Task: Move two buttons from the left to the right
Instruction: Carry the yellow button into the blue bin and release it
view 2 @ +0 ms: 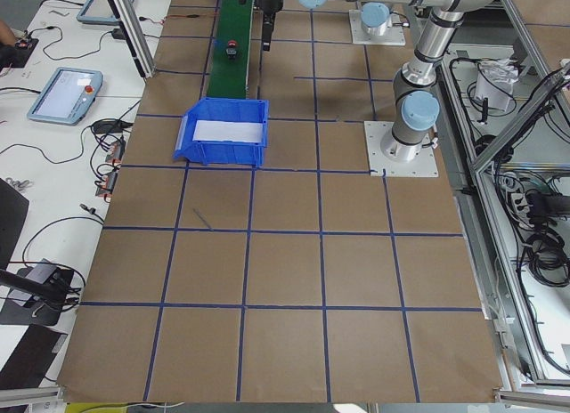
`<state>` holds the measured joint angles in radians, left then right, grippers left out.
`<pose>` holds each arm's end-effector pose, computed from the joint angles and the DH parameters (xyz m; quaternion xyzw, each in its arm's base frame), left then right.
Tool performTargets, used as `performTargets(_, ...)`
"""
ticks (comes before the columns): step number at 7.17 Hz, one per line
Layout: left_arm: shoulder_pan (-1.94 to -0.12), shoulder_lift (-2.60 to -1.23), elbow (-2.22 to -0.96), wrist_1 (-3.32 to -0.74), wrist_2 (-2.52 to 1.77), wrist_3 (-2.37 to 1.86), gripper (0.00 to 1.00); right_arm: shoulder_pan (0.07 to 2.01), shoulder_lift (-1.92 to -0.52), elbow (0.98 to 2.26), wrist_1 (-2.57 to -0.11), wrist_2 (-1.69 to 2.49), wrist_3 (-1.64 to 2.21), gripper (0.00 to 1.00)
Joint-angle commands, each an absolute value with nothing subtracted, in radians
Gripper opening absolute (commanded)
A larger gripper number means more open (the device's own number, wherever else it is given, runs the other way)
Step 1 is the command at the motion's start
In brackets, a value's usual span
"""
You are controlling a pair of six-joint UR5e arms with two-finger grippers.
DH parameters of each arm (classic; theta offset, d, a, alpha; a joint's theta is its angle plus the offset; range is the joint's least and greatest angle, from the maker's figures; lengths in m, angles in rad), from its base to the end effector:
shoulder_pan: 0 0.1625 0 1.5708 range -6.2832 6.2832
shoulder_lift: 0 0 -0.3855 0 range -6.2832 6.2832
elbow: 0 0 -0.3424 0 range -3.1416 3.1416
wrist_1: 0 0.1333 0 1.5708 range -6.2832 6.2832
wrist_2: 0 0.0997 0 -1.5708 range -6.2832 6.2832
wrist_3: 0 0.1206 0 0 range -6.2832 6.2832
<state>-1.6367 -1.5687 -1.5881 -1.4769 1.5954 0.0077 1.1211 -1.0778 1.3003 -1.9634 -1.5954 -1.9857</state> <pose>-0.1597 -0.4409 0.4304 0.0363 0.9985 -0.0397 0.0111 -0.1587 -0.6286 0.3246 0.6914 -0.7174 0.0179 0.0839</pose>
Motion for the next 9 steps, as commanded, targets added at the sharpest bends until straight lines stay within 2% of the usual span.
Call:
performTargets(1,-1.637,-1.568,-1.589,-1.477,1.595,0.008,1.00,0.993,-1.013,1.305,-1.974,-1.566,-2.136,0.06)
performTargets(2,-1.637,-1.568,-1.589,-1.477,1.595,0.008,1.00,0.979,-0.988,1.299,-1.977,-1.569,-2.152,0.09)
performTargets(3,-1.637,-1.566,-1.591,-1.477,1.595,0.008,1.00,0.970,-0.973,1.301,-1.977,-1.566,-2.152,0.18)
performTargets(4,-1.637,-1.566,-1.591,-1.477,1.595,0.008,1.00,0.968,-0.962,1.302,-1.977,-1.566,-2.167,0.42)
performTargets(5,-1.637,-1.566,-1.591,-1.477,1.595,0.008,1.00,0.969,-0.960,1.301,-1.977,-1.566,-2.190,0.54)
performTargets(6,-1.637,-1.566,-1.591,-1.477,1.595,0.008,1.00,0.968,-0.959,1.301,-1.979,-1.566,-2.191,0.60)
performTargets(7,-1.637,-1.566,-1.591,-1.477,1.595,0.008,1.00,0.969,-0.963,1.302,-1.979,-1.563,-2.191,0.72)
performTargets(9,-1.637,-1.565,-1.591,-1.477,1.595,0.008,1.00,0.980,-0.980,1.304,-1.965,-1.496,-2.137,0.78)
